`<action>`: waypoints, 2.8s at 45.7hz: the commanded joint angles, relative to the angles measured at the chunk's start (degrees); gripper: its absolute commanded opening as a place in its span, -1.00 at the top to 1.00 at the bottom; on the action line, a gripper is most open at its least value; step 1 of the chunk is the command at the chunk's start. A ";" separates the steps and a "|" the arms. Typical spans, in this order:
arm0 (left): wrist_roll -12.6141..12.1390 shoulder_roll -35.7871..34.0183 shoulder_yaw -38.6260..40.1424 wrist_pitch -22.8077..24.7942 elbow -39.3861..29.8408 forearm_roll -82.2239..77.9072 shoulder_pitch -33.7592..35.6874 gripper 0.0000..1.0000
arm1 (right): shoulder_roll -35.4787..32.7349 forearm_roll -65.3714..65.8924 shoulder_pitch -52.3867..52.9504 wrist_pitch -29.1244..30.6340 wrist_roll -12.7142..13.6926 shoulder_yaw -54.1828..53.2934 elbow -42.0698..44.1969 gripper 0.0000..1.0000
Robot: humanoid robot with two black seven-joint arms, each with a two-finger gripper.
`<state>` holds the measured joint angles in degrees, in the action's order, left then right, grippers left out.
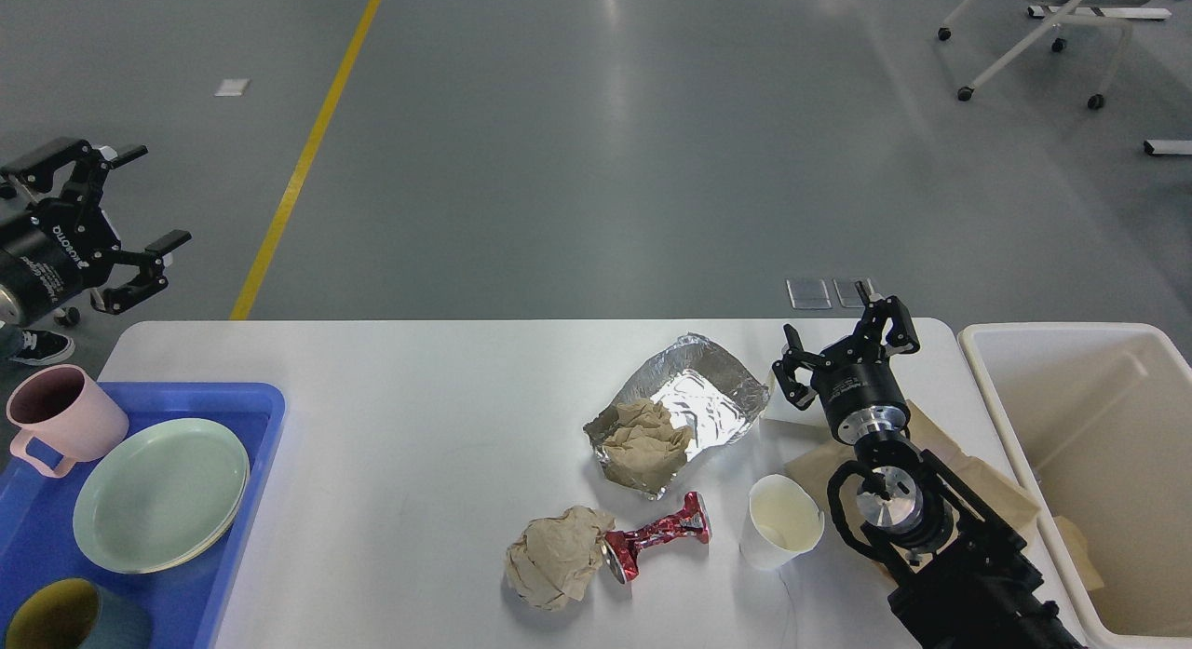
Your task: Tidy desktop
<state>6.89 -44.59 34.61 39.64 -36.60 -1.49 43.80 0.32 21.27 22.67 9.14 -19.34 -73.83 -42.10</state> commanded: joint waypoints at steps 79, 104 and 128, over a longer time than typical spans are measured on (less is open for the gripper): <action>7.44 25.52 39.04 -9.23 -7.44 -3.26 -22.98 -0.93 | -0.05 0.00 0.00 0.00 0.00 0.00 -0.08 -1.00; 5.85 29.30 37.55 -10.46 -6.47 -3.34 -24.29 -0.93 | -0.05 0.00 0.00 0.00 0.00 0.00 0.01 -1.00; 15.35 30.71 37.46 -8.88 -5.41 -3.34 -24.64 -0.93 | -0.05 0.00 0.00 0.00 0.00 0.00 0.00 -1.00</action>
<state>21.97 -14.05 72.14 30.72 -42.05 -5.16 19.21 0.30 21.27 22.68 9.14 -19.34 -73.83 -42.10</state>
